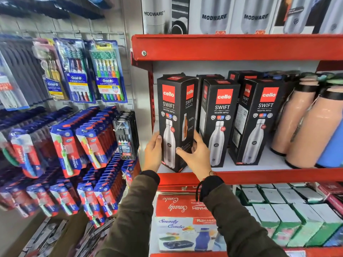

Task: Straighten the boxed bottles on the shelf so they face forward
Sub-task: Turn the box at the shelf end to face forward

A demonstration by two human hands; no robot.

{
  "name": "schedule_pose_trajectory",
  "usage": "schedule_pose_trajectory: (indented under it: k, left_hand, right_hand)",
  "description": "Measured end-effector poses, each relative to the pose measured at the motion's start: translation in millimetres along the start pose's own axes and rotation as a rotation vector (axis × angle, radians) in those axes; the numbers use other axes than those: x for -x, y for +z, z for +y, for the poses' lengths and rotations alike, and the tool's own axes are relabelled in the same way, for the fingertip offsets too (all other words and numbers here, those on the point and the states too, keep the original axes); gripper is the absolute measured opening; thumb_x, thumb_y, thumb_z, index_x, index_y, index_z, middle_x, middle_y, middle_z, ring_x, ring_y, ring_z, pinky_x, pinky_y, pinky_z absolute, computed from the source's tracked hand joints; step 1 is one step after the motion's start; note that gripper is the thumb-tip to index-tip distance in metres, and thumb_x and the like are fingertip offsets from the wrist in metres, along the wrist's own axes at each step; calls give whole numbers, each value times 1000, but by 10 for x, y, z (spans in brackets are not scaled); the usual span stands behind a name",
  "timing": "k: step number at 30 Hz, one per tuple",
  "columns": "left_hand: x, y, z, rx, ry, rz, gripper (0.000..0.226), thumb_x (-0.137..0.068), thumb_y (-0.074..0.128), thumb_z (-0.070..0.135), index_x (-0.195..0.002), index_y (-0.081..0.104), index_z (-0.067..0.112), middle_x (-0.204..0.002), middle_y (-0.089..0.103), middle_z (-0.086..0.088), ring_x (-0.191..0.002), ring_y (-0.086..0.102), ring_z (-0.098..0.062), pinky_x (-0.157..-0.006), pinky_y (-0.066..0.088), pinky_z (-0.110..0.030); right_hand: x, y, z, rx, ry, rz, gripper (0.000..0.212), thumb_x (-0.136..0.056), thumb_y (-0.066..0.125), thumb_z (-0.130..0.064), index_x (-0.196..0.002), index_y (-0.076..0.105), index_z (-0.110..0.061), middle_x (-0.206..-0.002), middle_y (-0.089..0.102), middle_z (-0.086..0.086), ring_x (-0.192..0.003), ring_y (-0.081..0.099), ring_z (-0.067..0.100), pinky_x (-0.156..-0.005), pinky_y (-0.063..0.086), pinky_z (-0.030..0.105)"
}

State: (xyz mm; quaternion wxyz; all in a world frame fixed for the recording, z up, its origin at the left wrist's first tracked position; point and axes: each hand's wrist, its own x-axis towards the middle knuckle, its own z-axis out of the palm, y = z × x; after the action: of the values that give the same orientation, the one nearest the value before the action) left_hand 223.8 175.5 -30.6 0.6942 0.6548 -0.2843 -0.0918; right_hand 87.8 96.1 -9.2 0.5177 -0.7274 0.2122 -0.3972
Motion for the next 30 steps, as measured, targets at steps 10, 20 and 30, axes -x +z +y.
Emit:
schedule_pose_trajectory:
  k: [10, 20, 30]
  left_hand:
    - [235, 91, 43, 125, 121, 46, 33, -106, 43, 22, -137, 57, 22, -139, 63, 3, -135, 55, -18, -119, 40, -45]
    - [309, 186, 28, 80, 110, 102, 31, -107, 43, 13, -136, 54, 18, -121, 59, 22, -101, 51, 33, -85, 38, 6]
    - [304, 180, 2, 19, 125, 134, 34, -106, 47, 16, -138, 56, 12, -139, 61, -3, -126, 55, -9, -90, 39, 6]
  right_hand:
    - [7, -70, 34, 4, -46, -40, 59, -94, 61, -4, -149, 44, -17, -142, 57, -7, -126, 54, -7, -114, 42, 24]
    - [-9, -67, 88, 45, -31, -37, 52, -98, 54, -2, -147, 46, -18, -136, 55, -8, -132, 57, 16, -111, 41, 21]
    - [16, -8, 125, 37, -14, 22, 43, -103, 48, -14, -146, 48, -18, -141, 60, 3, -117, 52, -3, -94, 35, -5]
